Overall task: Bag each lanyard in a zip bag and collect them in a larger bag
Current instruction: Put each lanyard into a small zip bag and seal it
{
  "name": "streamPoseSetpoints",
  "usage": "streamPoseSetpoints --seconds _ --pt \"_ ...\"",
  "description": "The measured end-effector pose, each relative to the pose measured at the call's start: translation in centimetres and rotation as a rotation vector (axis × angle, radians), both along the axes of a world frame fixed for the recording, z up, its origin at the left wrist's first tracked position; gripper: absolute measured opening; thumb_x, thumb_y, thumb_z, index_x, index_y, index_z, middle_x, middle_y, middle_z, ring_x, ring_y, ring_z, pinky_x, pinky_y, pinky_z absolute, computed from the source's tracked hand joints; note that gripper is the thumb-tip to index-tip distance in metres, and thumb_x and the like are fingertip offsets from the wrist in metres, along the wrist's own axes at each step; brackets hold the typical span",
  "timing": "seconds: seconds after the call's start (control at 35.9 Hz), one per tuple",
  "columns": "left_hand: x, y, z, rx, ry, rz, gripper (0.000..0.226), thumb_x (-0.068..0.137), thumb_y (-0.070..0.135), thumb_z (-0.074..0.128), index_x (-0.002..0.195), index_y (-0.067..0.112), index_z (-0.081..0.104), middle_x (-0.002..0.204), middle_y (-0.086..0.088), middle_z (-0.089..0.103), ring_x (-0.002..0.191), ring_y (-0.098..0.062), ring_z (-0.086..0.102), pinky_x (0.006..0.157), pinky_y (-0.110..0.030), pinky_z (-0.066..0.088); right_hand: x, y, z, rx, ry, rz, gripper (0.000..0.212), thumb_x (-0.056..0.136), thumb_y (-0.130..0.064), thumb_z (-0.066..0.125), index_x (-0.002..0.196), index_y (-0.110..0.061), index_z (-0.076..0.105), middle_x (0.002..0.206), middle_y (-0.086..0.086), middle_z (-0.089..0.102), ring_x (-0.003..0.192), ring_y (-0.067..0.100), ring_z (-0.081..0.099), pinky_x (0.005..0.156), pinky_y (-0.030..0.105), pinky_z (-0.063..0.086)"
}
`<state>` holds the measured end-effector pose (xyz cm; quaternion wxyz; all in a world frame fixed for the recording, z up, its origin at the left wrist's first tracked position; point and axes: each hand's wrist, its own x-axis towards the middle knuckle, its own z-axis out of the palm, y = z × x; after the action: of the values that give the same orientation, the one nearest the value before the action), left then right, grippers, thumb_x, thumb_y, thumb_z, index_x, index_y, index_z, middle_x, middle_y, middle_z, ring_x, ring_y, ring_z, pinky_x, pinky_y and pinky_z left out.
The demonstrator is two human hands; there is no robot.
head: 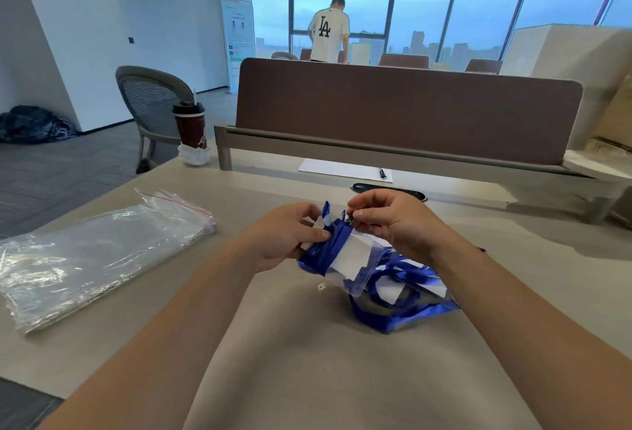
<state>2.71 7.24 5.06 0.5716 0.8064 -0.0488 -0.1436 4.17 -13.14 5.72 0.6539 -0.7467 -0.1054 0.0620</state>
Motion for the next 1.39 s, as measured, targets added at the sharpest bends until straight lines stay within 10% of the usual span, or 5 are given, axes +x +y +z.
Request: streamPoseSetpoints --seconds 0.33,0.53,1.39 --pt "-1.1 1.7 -0.6 0.202 -0.136 0.145 0.042 0.087 0.017 0.074 0.123 0.019 0.053 0.119 -0.005 0.063 0.106 -0.026 0.062 0.085 -0.039 0.060 -1.5 3.5 0.1 -0.465 -0.099 0.066 0.030 0.090 -0.048 0.063 0.097 -0.021 0.074 0.087 -0.003 0.073 0.074 0.012 0.064 0.060 0.020 0.050" --pt "-2.6 4.5 -0.5 0.293 -0.183 0.177 0.037 0.087 0.024 0.075 0.117 0.019 0.055 0.111 -0.001 0.064 0.097 -0.019 0.063 0.082 -0.033 0.059 -1.5 7.5 -0.4 -0.441 -0.119 0.112 0.016 0.092 -0.035 0.066 0.097 -0.023 0.075 0.093 -0.003 0.073 0.087 0.017 0.067 0.079 0.032 0.057" --pt "-1.4 19.4 -1.7 -0.120 -0.178 0.617 0.013 0.091 0.021 0.070 0.101 0.014 0.063 0.106 -0.011 0.068 0.092 -0.024 0.070 0.072 -0.031 0.061 3.5 23.6 -2.1 -0.173 -0.001 0.186 0.012 0.092 -0.026 0.068 0.093 -0.016 0.074 0.087 0.005 0.074 0.082 0.021 0.070 0.072 0.031 0.059"
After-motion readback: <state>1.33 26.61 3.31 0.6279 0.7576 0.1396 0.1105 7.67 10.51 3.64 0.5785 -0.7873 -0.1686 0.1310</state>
